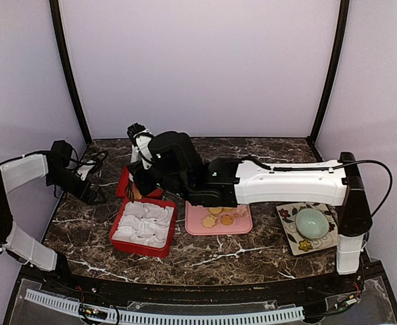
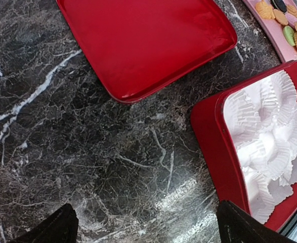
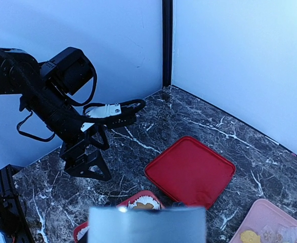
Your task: Pack the cookies
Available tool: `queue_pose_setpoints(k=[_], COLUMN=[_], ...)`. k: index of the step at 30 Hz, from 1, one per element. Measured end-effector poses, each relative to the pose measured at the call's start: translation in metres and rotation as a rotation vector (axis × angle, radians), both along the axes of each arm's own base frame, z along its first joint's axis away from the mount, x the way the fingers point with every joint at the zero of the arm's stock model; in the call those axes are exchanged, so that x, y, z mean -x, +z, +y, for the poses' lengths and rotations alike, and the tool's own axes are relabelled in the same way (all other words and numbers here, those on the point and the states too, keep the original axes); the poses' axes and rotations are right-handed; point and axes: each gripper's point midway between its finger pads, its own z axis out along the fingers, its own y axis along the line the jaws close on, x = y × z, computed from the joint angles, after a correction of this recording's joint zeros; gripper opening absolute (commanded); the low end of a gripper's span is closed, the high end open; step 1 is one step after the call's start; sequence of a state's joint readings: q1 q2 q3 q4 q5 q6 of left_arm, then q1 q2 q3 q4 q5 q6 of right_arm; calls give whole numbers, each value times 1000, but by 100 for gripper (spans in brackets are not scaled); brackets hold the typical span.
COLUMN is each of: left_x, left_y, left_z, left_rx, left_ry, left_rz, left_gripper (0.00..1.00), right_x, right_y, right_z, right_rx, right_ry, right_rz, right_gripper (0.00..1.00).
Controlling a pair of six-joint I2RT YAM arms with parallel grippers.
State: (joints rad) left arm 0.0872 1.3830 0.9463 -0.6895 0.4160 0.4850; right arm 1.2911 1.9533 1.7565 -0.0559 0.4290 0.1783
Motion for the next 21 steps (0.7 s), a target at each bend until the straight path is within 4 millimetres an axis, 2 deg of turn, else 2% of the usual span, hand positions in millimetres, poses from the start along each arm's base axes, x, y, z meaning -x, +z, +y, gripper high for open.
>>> queue_pose_setpoints(k=[5,7,9,12,15,21], left_x=[10,12,12,9,10,18], left_y=[-35,-45,-49,-52,-58,-71], left_z=[0,0,-2,-8,-22,-45], left_rx=[-2,0,2,1,-8,-26], left_ry=[2,2,-1,-16,-58,-131], left_rz=[46,52,45,21,5,29], left_gripper=[93,93,93,93,93,93], right_x=[-6,-7,-8,-9,-11,-10], right_y=[-54,-72,-80,-79,-76,-63], right_z=[30,36,37,37,32,-1], right_rx=[75,107,124,122,111,81], right_ry=[15,16,16,9,-2,-37], right_rz=[25,34,40,40,45,75], right_gripper=[4,4,4,4,5,5])
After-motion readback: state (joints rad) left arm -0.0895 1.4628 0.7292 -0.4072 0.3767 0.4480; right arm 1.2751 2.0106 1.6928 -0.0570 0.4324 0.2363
